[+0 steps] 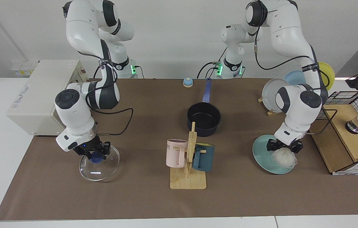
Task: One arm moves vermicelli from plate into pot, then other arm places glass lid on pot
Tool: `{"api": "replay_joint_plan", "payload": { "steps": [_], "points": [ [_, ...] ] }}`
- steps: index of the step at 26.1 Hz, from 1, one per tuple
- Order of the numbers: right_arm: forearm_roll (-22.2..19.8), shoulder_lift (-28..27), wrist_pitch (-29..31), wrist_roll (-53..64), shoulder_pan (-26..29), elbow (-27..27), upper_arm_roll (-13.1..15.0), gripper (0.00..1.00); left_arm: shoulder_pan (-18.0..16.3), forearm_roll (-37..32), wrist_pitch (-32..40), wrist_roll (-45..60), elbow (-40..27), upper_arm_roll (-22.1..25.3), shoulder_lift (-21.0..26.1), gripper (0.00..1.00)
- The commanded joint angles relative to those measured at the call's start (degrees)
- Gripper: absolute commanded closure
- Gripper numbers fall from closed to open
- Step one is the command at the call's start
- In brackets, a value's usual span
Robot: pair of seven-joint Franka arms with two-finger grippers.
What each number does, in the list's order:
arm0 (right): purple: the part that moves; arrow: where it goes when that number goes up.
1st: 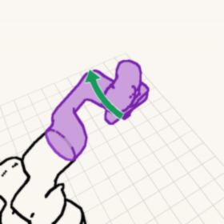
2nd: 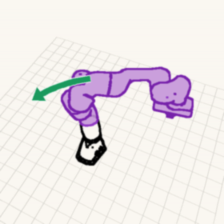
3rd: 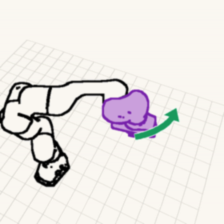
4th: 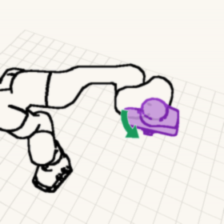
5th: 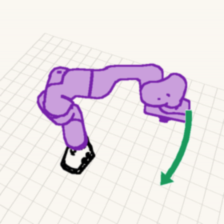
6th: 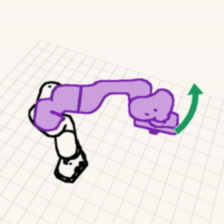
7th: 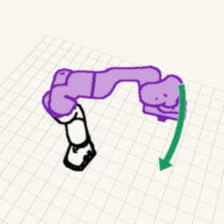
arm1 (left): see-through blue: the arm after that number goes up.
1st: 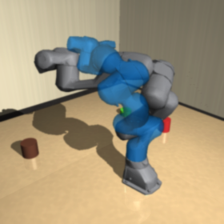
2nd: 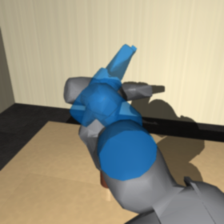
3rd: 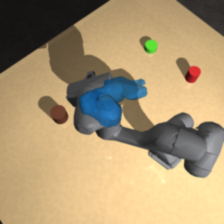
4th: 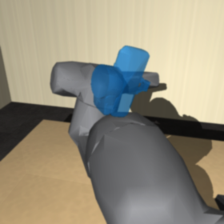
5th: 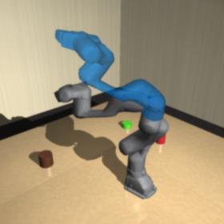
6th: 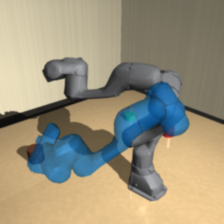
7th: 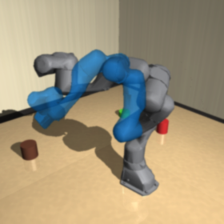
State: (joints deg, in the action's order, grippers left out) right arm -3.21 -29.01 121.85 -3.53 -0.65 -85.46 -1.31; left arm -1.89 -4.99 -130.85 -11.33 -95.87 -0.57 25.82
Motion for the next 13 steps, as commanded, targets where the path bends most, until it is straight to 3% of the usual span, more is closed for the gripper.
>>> {"api": "replay_joint_plan", "payload": {
  "steps": [1, 7, 13],
  "points": [
    [1.10, 7.29, -6.62, 1.33, 0.21, -1.99, -0.18, 1.00, 0.84, 0.24, 9.28, -0.01, -1.25, -0.30, -8.59, 1.00],
    [1.02, 14.49, -15.31, 1.50, 0.30, -1.99, -0.10, 1.00, 1.27, 2.17, 19.83, 0.34, -2.39, -1.18, -14.92, 1.00],
    [-0.12, 19.77, -22.26, 2.21, 1.09, -1.99, 0.08, 1.00, 4.17, 2.35, 20.99, 6.04, -8.62, -1.36, -20.63, 1.00]
  ]
}}
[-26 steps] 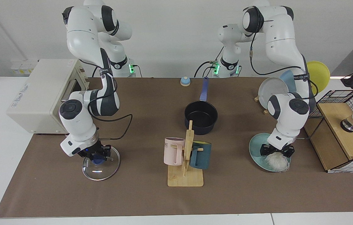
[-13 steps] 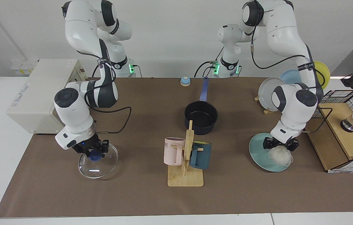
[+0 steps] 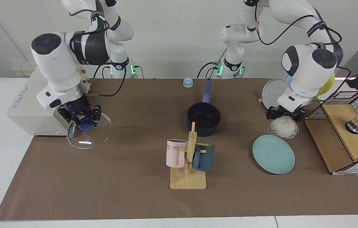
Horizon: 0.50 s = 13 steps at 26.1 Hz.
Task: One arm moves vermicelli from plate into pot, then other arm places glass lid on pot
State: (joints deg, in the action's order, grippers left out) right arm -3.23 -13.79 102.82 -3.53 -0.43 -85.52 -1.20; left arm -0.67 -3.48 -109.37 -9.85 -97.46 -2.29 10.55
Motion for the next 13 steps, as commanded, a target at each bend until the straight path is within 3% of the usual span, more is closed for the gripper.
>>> {"api": "replay_joint_plan", "payload": {
  "steps": [1, 6, 13],
  "points": [
    [-0.28, 4.91, -3.76, 2.21, 0.87, -1.84, -0.03, 1.00, 3.65, 0.93, -0.67, 5.88, -7.91, 0.35, -6.06, 1.00],
    [-0.99, 5.79, -5.96, 1.86, 0.96, -1.75, 0.06, 1.00, 5.94, 0.84, -0.93, 11.77, -9.33, -1.31, -6.95, 1.00],
    [-0.99, 5.71, -5.43, 1.42, 0.17, -1.84, 0.06, 1.00, 6.21, 0.84, -3.92, 24.33, -9.15, -9.65, -6.07, 1.00]
  ]
}}
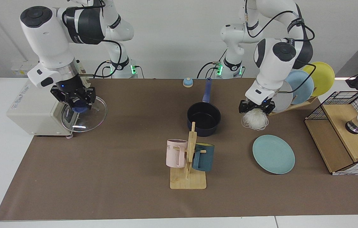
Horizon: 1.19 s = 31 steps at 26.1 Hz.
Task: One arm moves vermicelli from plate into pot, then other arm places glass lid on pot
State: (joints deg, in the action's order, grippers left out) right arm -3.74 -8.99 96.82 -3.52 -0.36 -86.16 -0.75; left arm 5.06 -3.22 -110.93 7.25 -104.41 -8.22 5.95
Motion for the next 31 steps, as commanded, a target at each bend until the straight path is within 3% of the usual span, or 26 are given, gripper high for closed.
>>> {"api": "replay_joint_plan", "payload": {
  "steps": [1, 5, 14, 21, 31],
  "points": [
    [-0.48, 0.90, 0.56, 1.41, 0.10, -1.20, -0.39, 1.00, 0.47, 0.59, -2.88, 9.78, -2.21, -5.04, -1.20, 1.00],
    [-0.39, 0.82, 0.56, 1.41, 0.10, -1.11, -0.39, 1.00, 0.47, 0.59, -5.60, 16.21, -2.21, -9.00, 0.55, 1.00],
    [-0.39, 0.82, 0.65, 1.41, -0.08, -1.02, -0.39, 1.00, 0.65, 0.59, -10.87, 19.82, -2.90, -12.25, 6.44, 1.00],
    [-0.39, 0.82, 0.65, 1.41, -0.08, -1.11, -0.39, 1.00, 2.32, 0.41, -17.03, 23.16, -9.14, -12.78, 6.53, 1.00],
    [-0.39, 0.90, 0.65, 1.41, -0.17, -1.02, -0.48, 1.00, 3.46, -2.66, -16.33, 25.62, -10.47, -13.84, 5.65, 1.00]
  ]
}}
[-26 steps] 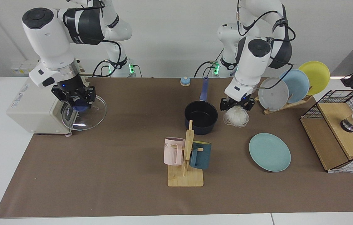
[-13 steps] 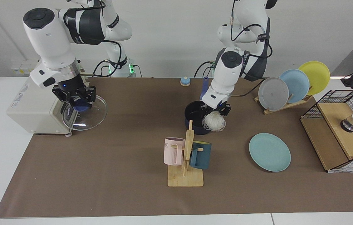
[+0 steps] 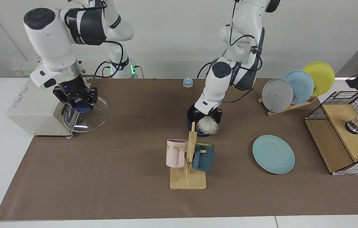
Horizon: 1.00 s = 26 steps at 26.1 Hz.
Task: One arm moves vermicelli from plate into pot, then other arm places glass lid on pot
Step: 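Drop the vermicelli into the saucepan while the right gripper carries the lid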
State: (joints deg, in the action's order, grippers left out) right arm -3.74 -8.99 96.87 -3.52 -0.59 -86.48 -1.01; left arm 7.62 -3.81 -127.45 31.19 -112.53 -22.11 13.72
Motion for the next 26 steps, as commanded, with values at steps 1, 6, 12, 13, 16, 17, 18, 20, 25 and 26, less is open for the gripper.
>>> {"api": "replay_joint_plan", "payload": {
  "steps": [1, 6, 12, 13, 16, 17, 18, 20, 25, 26],
  "points": [
    [-0.39, 0.82, 0.60, 1.41, 0.06, -0.80, -0.22, 1.00, 0.90, -2.07, 0.45, 1.68, -2.34, -0.04, -2.29, 1.00],
    [-0.39, 0.91, 0.60, 1.24, 0.06, -0.71, -0.48, 1.00, 0.82, -2.07, 3.35, 1.15, -2.95, -1.10, -3.17, 1.00],
    [-0.39, 0.91, 0.42, -0.26, -0.99, -0.62, -0.66, 1.00, 0.82, -1.99, 4.23, 0.62, -3.92, -1.36, -3.87, 1.00],
    [-0.30, 0.91, 0.42, -0.52, -1.17, -0.71, -0.66, 1.00, 0.73, -1.90, 4.23, 0.27, -3.92, -1.36, -3.78, 1.00],
    [-0.39, 0.91, 0.34, -1.49, -1.26, -0.62, -0.66, 1.00, 0.29, -1.11, 4.23, -1.22, -4.01, -1.36, -3.78, 1.00],
    [-0.39, 0.91, 0.34, -1.75, -1.34, -0.62, -0.66, 1.00, 0.20, -0.93, 4.23, -1.48, -4.10, -1.36, -3.78, 1.00],
    [-0.39, 0.91, 0.25, -2.10, -2.04, -0.62, -0.66, 1.00, 0.03, -0.84, 4.23, -1.49, -4.10, -1.36, -3.78, 1.00],
    [-0.39, 0.91, 0.07, -2.72, -2.40, -0.62, -0.66, 1.00, 0.02, -0.84, 4.14, -1.49, -4.10, -1.36, -3.61, 0.91],
    [-0.39, 0.99, -0.10, -4.82, -3.72, -0.62, -0.66, 1.00, 0.02, -0.76, 4.14, -1.49, -3.92, -1.36, -3.34, 0.00],
    [-0.48, 1.08, -0.10, -5.35, -3.80, -0.62, -0.66, 1.00, 0.02, -0.76, 4.23, -1.49, -3.84, -1.36, -3.34, 0.00]
  ]
}}
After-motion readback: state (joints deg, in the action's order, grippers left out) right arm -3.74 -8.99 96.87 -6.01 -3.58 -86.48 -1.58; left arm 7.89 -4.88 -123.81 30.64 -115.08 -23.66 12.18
